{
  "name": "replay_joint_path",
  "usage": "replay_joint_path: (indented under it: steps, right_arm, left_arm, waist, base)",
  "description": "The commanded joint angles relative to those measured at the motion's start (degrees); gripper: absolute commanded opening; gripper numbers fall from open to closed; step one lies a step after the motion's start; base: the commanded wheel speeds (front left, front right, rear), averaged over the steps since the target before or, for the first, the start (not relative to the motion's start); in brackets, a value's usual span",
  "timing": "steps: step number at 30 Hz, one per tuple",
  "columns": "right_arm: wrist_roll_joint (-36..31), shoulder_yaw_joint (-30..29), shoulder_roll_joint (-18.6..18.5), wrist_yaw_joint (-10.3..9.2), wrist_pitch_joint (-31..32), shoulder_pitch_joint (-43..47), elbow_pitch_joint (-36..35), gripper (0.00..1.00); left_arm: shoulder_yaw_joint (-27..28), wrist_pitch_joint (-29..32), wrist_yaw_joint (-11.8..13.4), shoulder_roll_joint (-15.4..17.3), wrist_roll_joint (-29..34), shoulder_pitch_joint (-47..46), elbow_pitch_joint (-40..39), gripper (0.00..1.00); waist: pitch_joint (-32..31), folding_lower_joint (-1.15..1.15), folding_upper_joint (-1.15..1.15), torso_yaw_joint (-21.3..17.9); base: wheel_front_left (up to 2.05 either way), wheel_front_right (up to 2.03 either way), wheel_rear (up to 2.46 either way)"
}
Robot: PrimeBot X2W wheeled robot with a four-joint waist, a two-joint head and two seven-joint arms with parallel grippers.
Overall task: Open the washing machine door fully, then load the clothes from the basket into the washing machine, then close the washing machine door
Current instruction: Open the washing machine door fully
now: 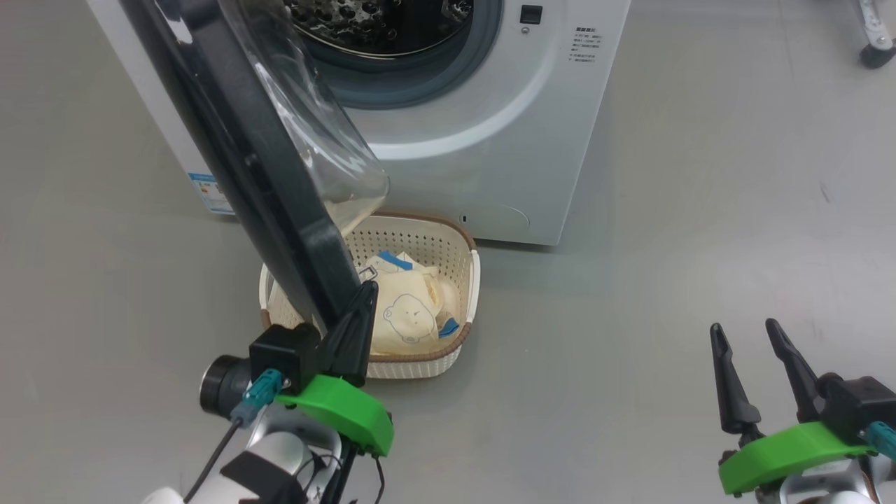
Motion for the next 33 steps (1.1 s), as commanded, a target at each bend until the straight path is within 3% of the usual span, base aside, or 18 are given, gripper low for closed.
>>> replay_joint_path:
  steps: [1,7,13,33]
  right_arm:
    - [0.45,1.25,-0.67,-0.16,-0.11,-2.41,-1.65,1.0]
    - [1.25,1.33,-0.67,-0.16,-0.35,-2.43,-1.07,1.0]
    - [1.65,0.91,-0.67,-0.16,-0.55,-2.44,-0.72,1.0]
    - [0.77,0.01,-0.67,-0.16,0.23,-2.26,-1.13,1.0]
  left_arm:
    - [3.21,-0.66,10.44,1.34,-0.64,-3.64,-0.68,0.0]
    - [3.67,-1.04,8.76,0.51,-1.61,-4.96,1.59,0.0]
    - [4.31,-0.68,8.72,1.0,-2.48,-4.9,2.68,0.0]
    - [4.6,-0.03,15.18,4.07,-0.78,-0.49,-3.86,0.0]
  waist:
    - [0.06,0.0,0.0,-0.46]
    - [0.08,0.0,0.0,-1.61]
    - [0.36,0.0,0.0,-1.38]
    - [0.58,0.0,0.0,6.59]
  base:
    - [0.0,0.0,0.0]
    - [0.0,0.0,0.0]
    - [0.0,0.0,0.0]
    - [0.0,0.0,0.0]
